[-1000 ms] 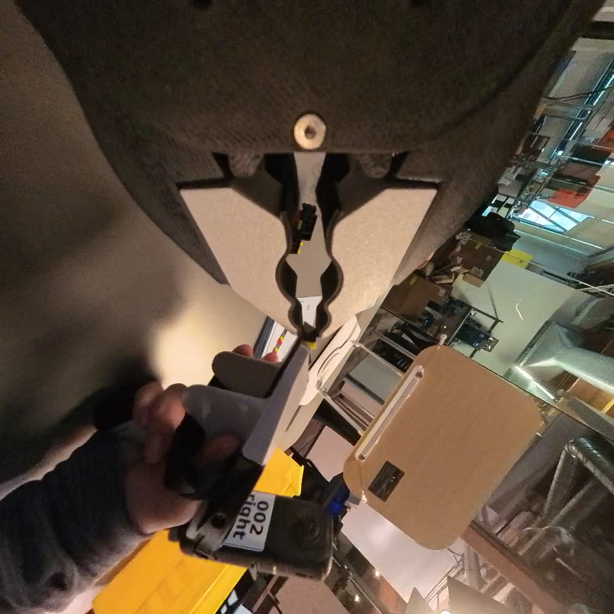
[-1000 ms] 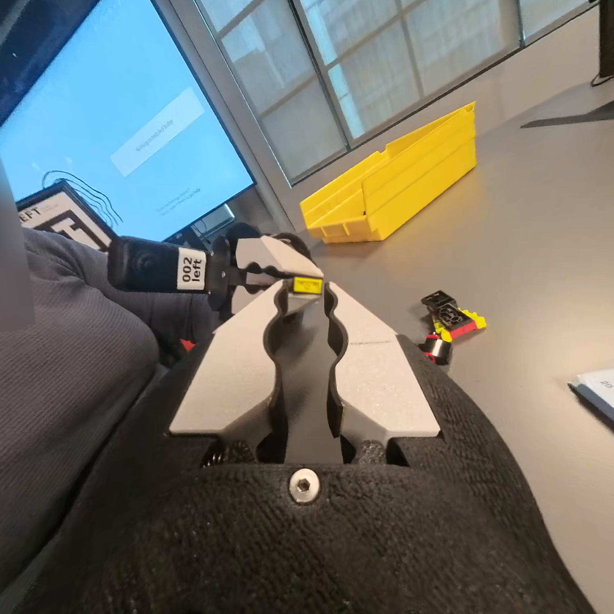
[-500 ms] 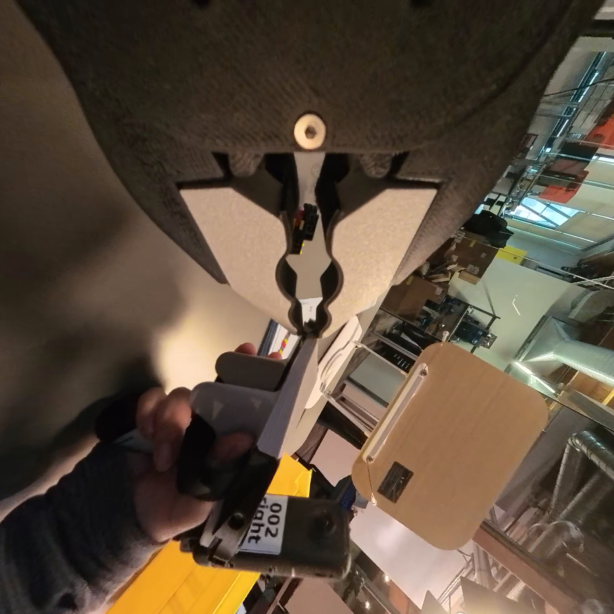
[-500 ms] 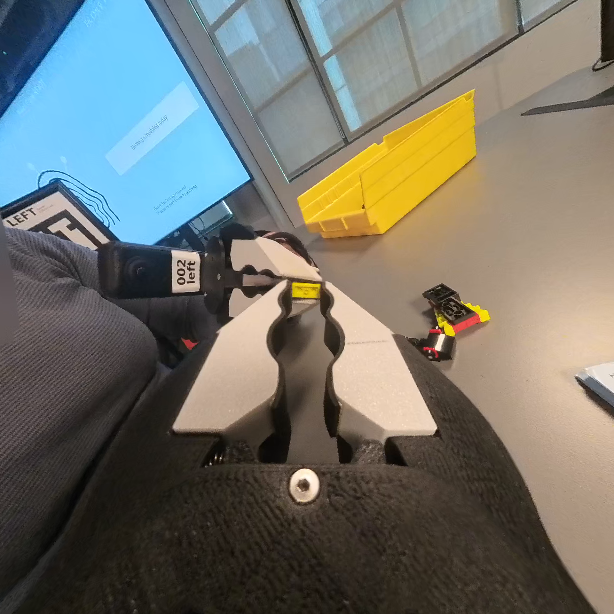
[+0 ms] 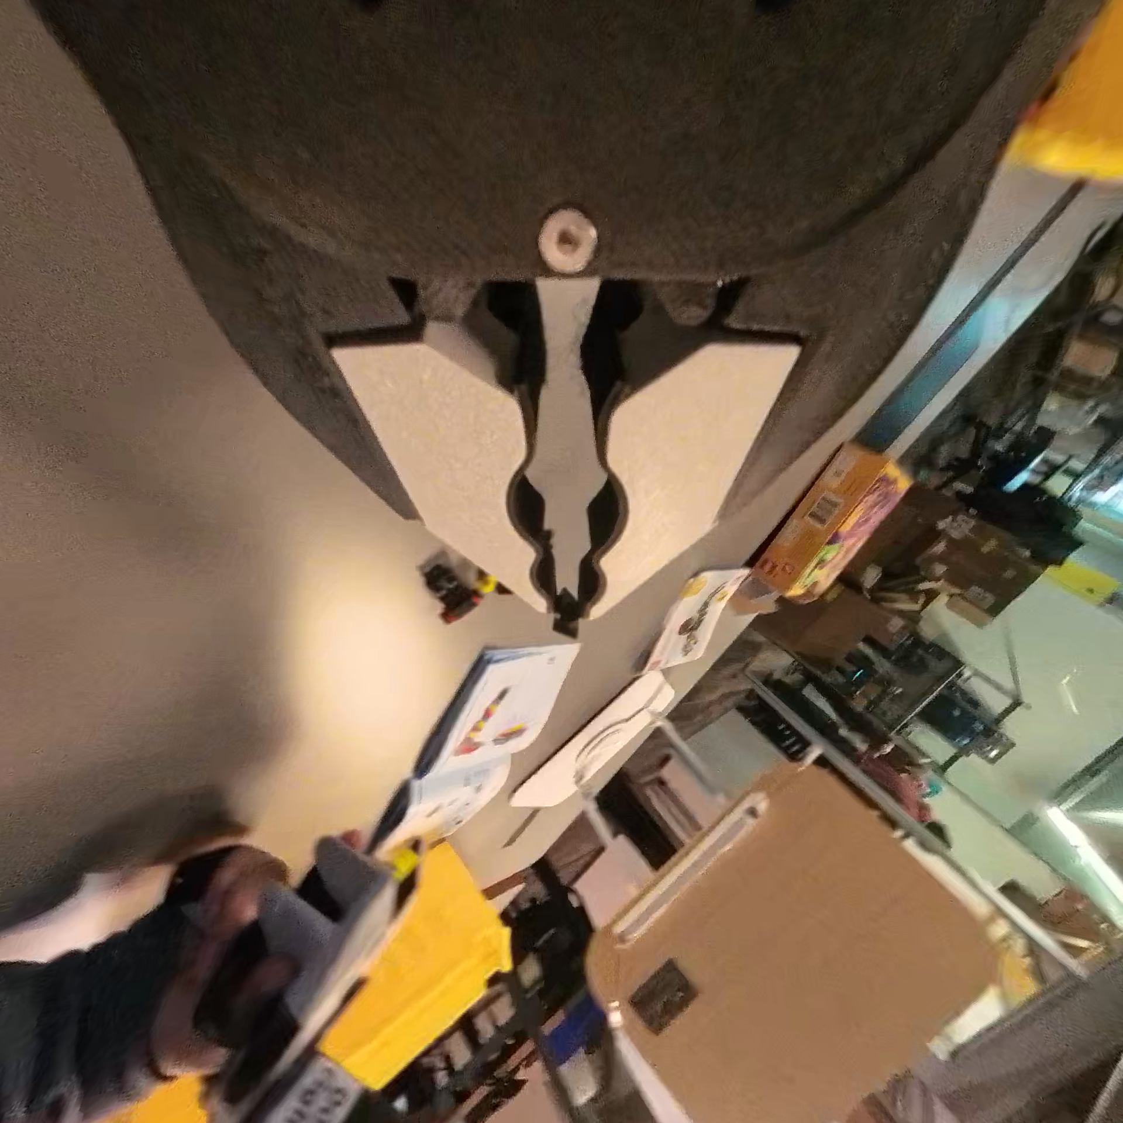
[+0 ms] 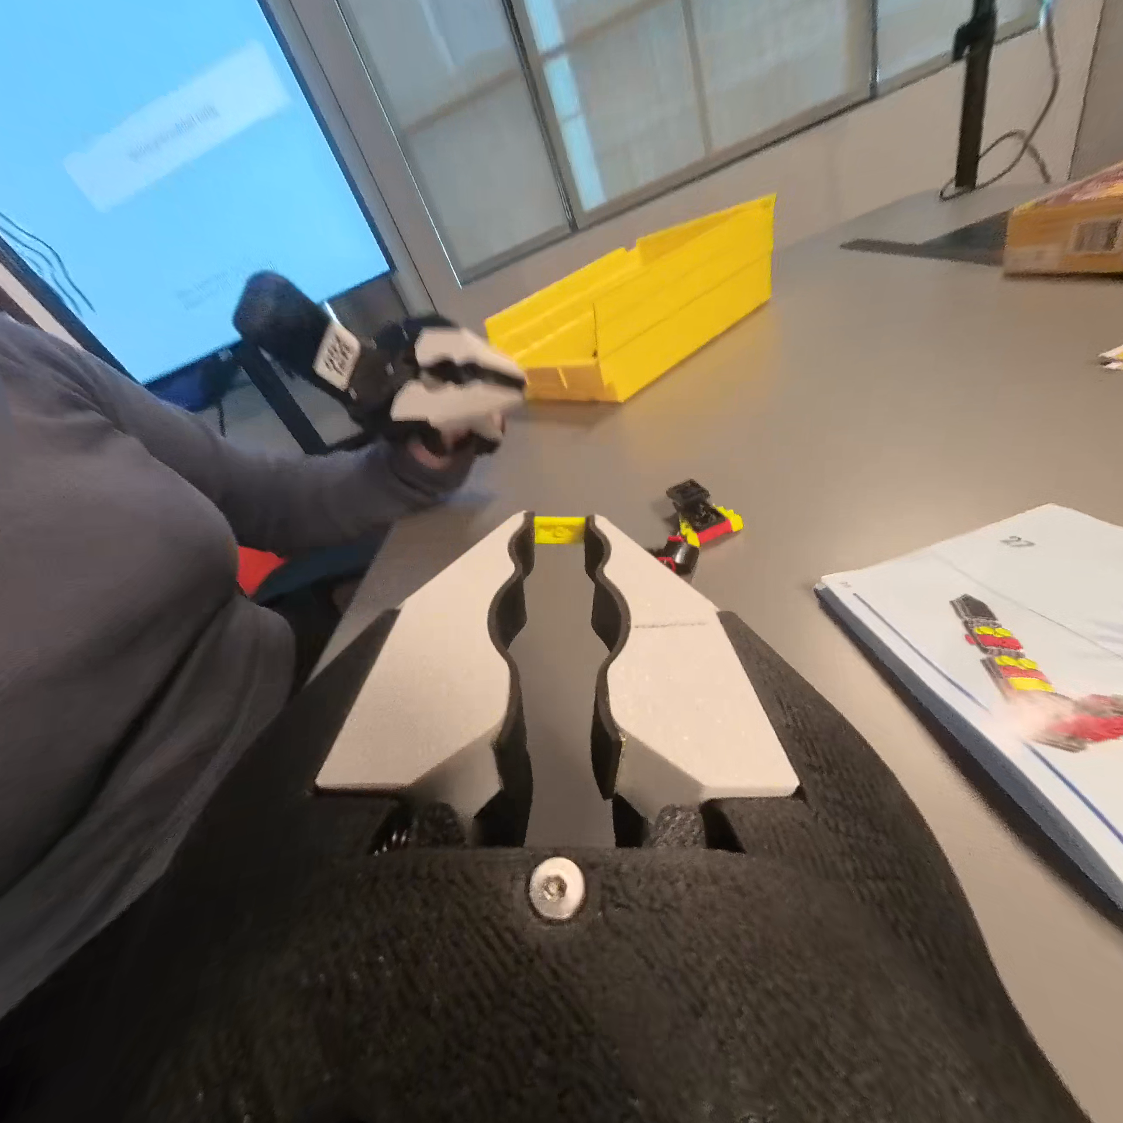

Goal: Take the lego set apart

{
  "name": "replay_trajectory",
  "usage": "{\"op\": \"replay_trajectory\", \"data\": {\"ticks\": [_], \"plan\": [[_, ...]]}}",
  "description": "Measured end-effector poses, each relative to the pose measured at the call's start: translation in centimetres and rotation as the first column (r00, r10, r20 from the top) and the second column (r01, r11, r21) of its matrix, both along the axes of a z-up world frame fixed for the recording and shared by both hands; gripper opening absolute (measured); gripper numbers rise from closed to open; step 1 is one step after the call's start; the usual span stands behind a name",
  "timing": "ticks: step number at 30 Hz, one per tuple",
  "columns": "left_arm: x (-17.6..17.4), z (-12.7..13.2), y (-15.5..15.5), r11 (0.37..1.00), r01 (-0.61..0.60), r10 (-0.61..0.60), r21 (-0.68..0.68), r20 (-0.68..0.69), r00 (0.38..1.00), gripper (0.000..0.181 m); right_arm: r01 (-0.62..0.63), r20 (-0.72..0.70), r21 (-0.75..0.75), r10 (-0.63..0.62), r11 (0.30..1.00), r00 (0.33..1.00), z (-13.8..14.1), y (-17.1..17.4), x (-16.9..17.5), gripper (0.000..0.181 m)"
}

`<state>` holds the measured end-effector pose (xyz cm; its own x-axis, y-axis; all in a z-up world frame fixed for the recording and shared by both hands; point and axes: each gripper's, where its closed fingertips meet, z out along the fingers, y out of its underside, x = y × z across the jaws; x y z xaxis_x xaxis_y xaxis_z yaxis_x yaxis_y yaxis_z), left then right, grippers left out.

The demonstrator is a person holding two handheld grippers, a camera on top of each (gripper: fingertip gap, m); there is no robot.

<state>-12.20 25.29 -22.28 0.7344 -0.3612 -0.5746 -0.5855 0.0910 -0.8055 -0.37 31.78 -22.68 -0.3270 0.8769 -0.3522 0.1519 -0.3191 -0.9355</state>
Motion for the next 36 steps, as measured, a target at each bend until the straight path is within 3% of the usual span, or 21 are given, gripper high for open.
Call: {"op": "replay_trajectory", "data": {"ticks": [2,5,10,12,14,16,20,21,22,24,26,27,29,31,32,33,36], "plan": [[-3.7,2.1,-0.7,0.989,-0.142,0.140,0.038,0.054,0.989,0.006,0.012,0.054,0.058,-0.015,0.998,0.998,-1.3,-0.4,-1.0,0.014],[-10.6,4.5,-2.5,0.928,-0.371,0.366,0.032,0.107,0.924,0.006,0.001,0.087,0.064,-0.006,0.998,0.996,-2.0,-0.8,-1.8,0.014],[-21.6,4.4,-5.2,0.758,-0.635,0.651,-0.147,0.104,0.752,0.006,0.011,0.093,0.037,-0.015,0.999,0.996,-2.0,-0.6,-2.0,0.014],[-24.1,2.4,-5.6,0.707,-0.626,0.688,-0.329,0.114,0.717,0.006,0.022,0.099,0.032,-0.025,0.999,0.995,-2.1,-0.4,-2.0,0.014],[-24.4,0.4,-5.3,0.707,-0.488,0.654,-0.512,0.210,0.726,0.007,0.036,0.108,0.036,-0.040,0.999,0.993,-2.2,-0.2,-2.1,0.014],[-25.3,-1.7,-5.4,0.627,-0.395,0.699,-0.671,0.261,0.665,0.025,0.060,0.100,0.043,-0.064,0.997,0.993,-2.1,0.1,-2.3,0.014],[-27.2,-4.0,-5.4,0.519,-0.385,0.770,-0.764,0.221,0.599,0.033,0.092,0.084,0.083,-0.099,0.992,0.992,-2.0,0.2,-2.5,0.014],[-26.9,-4.1,-5.2,0.524,-0.358,0.763,-0.772,0.239,0.601,0.032,0.102,0.080,0.108,-0.111,0.989,0.991,-1.9,0.2,-2.6,0.014],[-26.2,-3.3,-4.7,0.579,-0.333,0.734,-0.744,0.299,0.610,0.028,0.120,0.064,0.147,-0.131,0.982,0.989,-1.8,0.2,-2.8,0.014],[-23.5,0.1,-3.5,0.739,-0.308,0.620,-0.599,0.428,0.657,0.028,0.190,-0.013,0.279,-0.194,0.941,0.981,-1.1,0.2,-3.3,0.014],[-18.5,3.5,-3.1,0.862,-0.243,0.466,-0.444,0.509,0.724,0.028,0.281,-0.133,0.468,-0.247,0.838,0.960,0.0,-0.4,-3.9,0.014],[-15.1,4.5,-3.0,0.902,-0.170,0.380,-0.397,0.540,0.751,0.028,0.334,-0.205,0.578,-0.263,0.744,0.943,0.5,-0.9,-4.2,0.014],[-8.0,5.1,-3.0,0.928,0.036,0.210,-0.372,0.597,0.774,0.029,0.421,-0.324,0.787,-0.278,0.452,0.904,1.0,-1.8,-4.7,0.014],[-2.0,4.2,-2.9,0.890,0.230,0.094,-0.393,0.653,0.752,0.033,0.433,-0.395,0.891,-0.239,0.133,0.887,1.0,-2.9,-5.1,0.014],[0.4,3.8,-2.8,0.866,0.306,0.054,-0.395,0.683,0.728,0.035,0.427,-0.413,0.904,-0.204,0.027,0.888,0.9,-3.6,-5.3,0.014],[2.4,3.3,-2.6,0.843,0.365,0.021,-0.394,0.703,0.711,0.035,0.420,-0.418,0.907,-0.176,-0.025,0.891,0.8,-4.3,-5.5,0.014],[5.9,1.6,-1.4,0.834,0.391,-0.014,-0.390,0.692,0.722,0.035,0.432,-0.429,0.902,-0.158,-0.011,0.890,1.0,-5.1,-5.6,0.014]]}}
